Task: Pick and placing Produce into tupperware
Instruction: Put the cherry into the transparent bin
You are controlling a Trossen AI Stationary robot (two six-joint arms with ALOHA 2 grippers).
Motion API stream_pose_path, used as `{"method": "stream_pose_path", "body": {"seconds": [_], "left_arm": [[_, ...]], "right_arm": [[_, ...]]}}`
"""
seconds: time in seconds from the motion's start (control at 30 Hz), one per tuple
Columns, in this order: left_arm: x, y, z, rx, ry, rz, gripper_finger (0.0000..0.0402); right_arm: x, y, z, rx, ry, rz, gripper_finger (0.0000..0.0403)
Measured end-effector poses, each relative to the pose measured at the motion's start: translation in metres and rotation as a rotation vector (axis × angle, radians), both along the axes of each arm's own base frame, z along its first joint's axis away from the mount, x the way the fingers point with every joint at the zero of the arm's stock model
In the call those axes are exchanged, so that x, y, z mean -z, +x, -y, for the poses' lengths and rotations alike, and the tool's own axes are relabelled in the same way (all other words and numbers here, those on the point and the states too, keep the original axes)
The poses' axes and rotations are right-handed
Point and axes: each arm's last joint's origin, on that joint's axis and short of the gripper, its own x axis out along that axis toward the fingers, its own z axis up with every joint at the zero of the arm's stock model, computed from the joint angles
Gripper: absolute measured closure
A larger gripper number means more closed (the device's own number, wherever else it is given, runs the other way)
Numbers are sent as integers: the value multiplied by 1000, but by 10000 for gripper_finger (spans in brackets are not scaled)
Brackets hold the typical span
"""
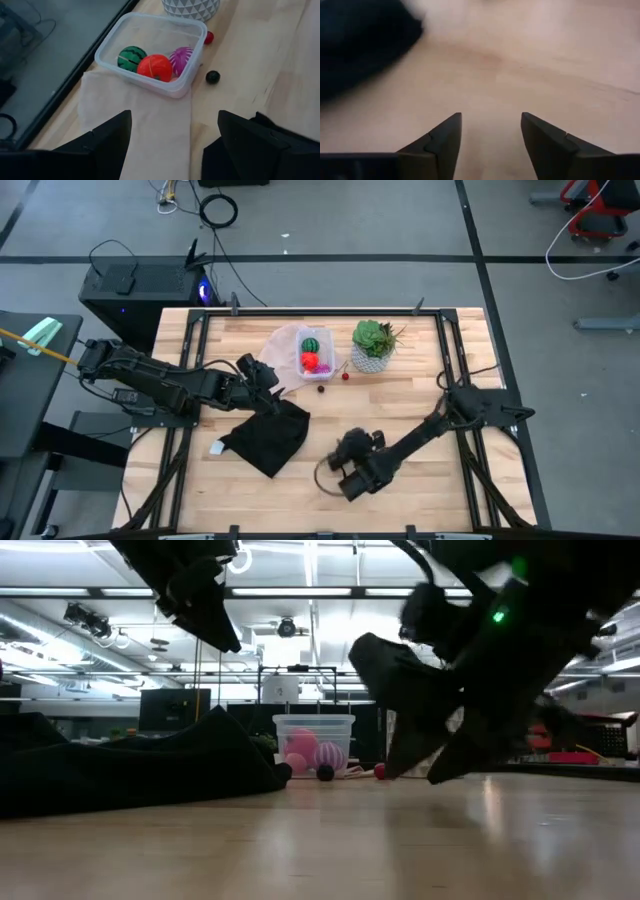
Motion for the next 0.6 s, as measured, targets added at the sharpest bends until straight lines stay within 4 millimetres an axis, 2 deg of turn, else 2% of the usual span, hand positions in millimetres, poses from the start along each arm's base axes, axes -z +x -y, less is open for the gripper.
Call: {"method": "stream_pose_path", "body": {"seconds": [0.07,0.13,0.27,0.37,0.6], "left_arm": [[0,0,0,13,13,-13,100],[0,0,0,21,20,-20,100],[0,0,0,46,45,-43,100],[0,0,0,49,49,-48,100],[0,0,0,44,54,-45,100]], "right_arm": [[8,-1,4,125,-19,103,207],[15,-2,9,184,-30,117,222],[16,-1,17,168,-67,35,238],[8,0,24,178,-77,15,239],[1,17,75,279,-102,-22,213]]}}
